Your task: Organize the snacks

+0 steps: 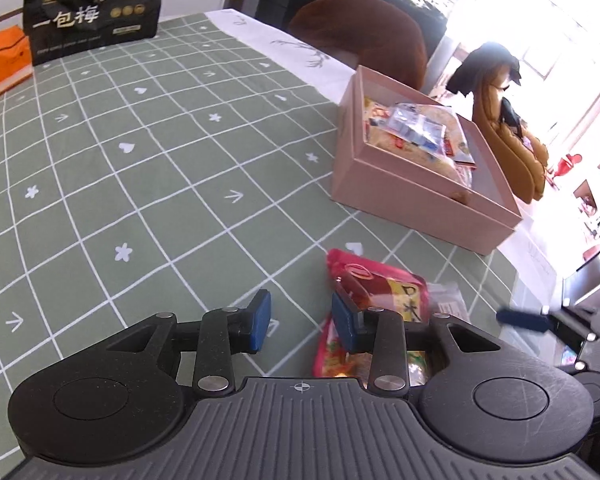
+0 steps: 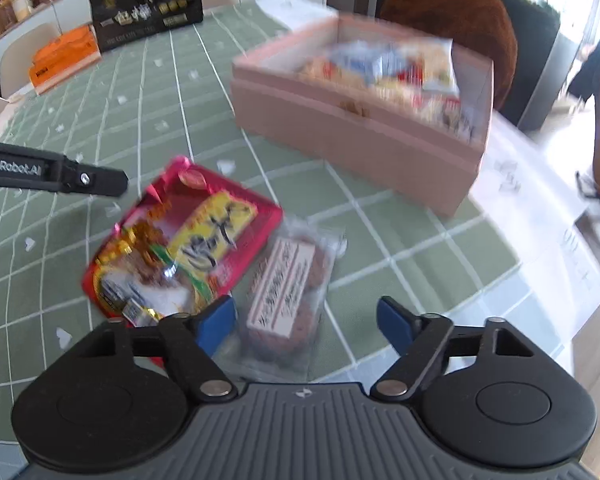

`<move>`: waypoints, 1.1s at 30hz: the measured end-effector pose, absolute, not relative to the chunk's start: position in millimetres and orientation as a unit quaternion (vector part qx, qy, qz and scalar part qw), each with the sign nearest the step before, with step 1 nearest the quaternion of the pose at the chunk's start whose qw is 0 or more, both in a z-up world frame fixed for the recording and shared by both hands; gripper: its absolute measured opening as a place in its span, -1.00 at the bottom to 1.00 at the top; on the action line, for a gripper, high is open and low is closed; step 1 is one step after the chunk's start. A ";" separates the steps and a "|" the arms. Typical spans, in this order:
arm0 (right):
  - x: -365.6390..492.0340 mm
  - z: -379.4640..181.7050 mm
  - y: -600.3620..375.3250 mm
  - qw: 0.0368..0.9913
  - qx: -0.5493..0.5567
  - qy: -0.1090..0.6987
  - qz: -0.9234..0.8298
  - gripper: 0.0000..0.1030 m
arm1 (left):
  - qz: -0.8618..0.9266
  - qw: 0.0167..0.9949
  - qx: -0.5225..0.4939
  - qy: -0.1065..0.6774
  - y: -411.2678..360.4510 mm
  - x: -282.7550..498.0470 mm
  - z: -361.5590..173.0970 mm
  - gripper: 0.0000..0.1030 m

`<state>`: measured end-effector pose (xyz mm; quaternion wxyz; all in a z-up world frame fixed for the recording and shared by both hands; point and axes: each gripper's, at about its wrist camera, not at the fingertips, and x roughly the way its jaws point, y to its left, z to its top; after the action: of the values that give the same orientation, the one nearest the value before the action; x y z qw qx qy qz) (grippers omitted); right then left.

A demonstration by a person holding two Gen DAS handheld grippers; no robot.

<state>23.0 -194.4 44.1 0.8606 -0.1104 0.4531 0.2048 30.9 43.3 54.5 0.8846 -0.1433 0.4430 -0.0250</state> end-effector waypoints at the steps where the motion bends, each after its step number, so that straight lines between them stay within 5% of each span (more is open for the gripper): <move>1: 19.5 48.7 -191.0 0.867 -0.119 0.436 0.209 0.52 | -0.025 0.885 -0.140 0.444 42.9 29.9 56.0 -0.24; 7: 23.3 45.1 -145.4 0.859 -0.165 0.420 0.240 0.25 | -0.006 0.890 -0.138 0.434 54.9 17.3 64.7 -0.24; 14: 27.8 43.6 -104.4 0.836 -0.144 0.431 0.308 0.25 | 0.006 0.908 -0.117 0.403 67.4 1.6 77.0 -0.24; 24: 39.1 56.7 -200.9 0.867 -0.110 0.436 0.213 0.27 | -0.120 0.880 0.104 0.448 -26.3 29.4 49.6 -0.23; 27: 41.5 48.3 -219.0 0.865 -0.087 0.453 0.198 0.27 | -0.139 0.864 0.138 0.464 -43.7 32.0 39.5 0.05; 29: 41.9 42.5 -227.9 0.861 -0.073 0.463 0.197 0.27 | -0.152 0.856 0.136 0.475 -49.2 36.0 37.9 0.43; 33: 40.0 35.6 -239.6 0.856 -0.048 0.474 0.201 0.31 | -0.165 0.858 0.096 0.477 -41.7 45.0 43.6 0.49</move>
<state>40.0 -239.6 35.6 0.8558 -0.0483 0.4739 0.2015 45.0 -41.7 43.6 0.8577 0.0961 0.4773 -0.1654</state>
